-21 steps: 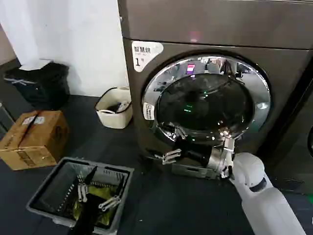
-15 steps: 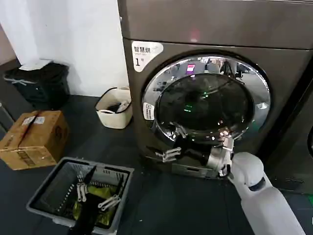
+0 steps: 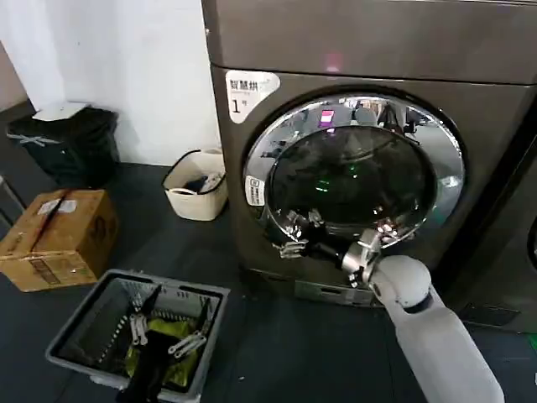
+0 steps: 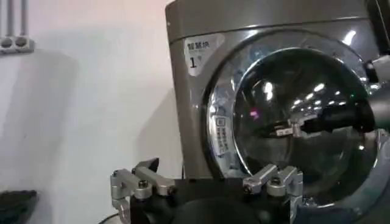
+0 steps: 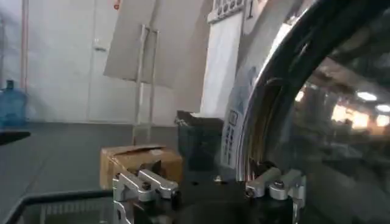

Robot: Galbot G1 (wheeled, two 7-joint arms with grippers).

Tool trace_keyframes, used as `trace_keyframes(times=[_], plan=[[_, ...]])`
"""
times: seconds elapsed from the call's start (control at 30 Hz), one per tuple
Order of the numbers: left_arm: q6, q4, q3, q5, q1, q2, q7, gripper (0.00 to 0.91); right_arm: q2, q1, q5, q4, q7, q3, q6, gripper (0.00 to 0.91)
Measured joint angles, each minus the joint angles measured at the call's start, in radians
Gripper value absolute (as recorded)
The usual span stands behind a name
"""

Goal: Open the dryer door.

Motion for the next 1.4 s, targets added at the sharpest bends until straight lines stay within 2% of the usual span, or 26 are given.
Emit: trace_keyframes(times=[0.5, 0.93, 1.4], plan=[[0.047, -0.009, 0.005, 0.019, 0.01, -0.001, 0.004, 0.907, 0.043, 0.06, 0.0, -0.075, -0.006, -0.025, 0.005, 0.907], [0.05, -0.016, 0.007, 0.019, 0.012, 0.002, 0.004, 0.907, 0.056, 0.08, 0.002, -0.118, -0.037, -0.042, 0.009, 0.907], [0.058, -0.022, 0.007, 0.02, 0.015, 0.002, 0.005, 0.907, 0.05, 0.077, 0.003, -0.121, -0.107, -0.045, 0.013, 0.907]])
